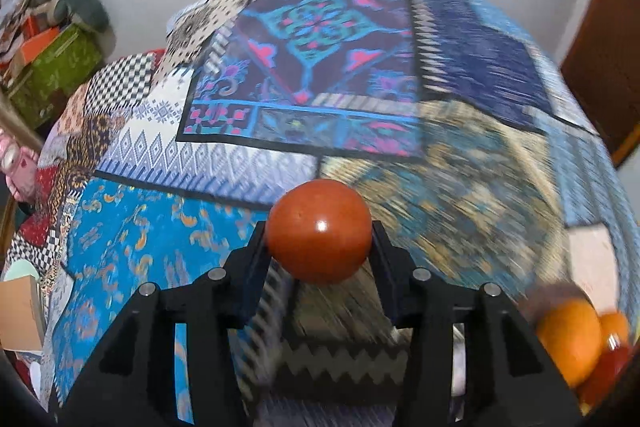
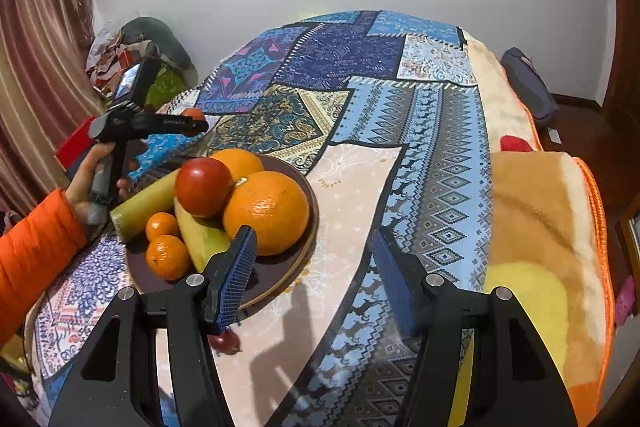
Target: Organize fruits
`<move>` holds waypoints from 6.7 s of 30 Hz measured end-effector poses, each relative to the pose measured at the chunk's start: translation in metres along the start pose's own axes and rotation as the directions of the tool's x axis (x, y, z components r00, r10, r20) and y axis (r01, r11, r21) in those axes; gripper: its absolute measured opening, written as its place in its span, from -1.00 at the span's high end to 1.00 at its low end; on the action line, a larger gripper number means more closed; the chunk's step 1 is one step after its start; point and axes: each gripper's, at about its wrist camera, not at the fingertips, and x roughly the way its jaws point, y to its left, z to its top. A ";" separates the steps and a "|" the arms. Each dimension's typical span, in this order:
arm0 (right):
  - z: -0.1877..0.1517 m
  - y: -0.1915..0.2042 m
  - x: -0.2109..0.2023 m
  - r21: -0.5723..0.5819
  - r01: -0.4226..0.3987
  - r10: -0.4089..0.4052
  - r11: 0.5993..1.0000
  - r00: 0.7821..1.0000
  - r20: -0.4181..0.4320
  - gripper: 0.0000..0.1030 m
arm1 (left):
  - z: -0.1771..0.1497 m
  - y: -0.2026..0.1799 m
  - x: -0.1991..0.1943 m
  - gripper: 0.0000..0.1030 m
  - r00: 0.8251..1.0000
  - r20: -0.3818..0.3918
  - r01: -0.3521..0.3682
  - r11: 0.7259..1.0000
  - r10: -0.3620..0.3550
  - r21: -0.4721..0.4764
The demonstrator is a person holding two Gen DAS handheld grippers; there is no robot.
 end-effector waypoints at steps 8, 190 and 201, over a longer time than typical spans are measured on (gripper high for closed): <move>-0.003 0.021 -0.027 -0.018 -0.008 0.009 1.000 1.000 0.029 -0.10 | -0.049 -0.047 -0.097 0.08 0.986 0.042 0.157 0.985 -0.161 0.076; -0.031 0.164 -0.290 -0.079 0.116 -0.053 0.990 0.832 0.552 -1.00 | -0.240 -0.113 -0.496 -1.00 0.716 0.690 0.065 0.994 -0.108 0.089; -0.031 0.164 -0.296 -0.078 0.130 -0.064 0.988 0.824 0.563 -1.00 | -0.238 -0.115 -0.497 -1.00 0.715 0.689 0.074 0.993 -0.121 0.097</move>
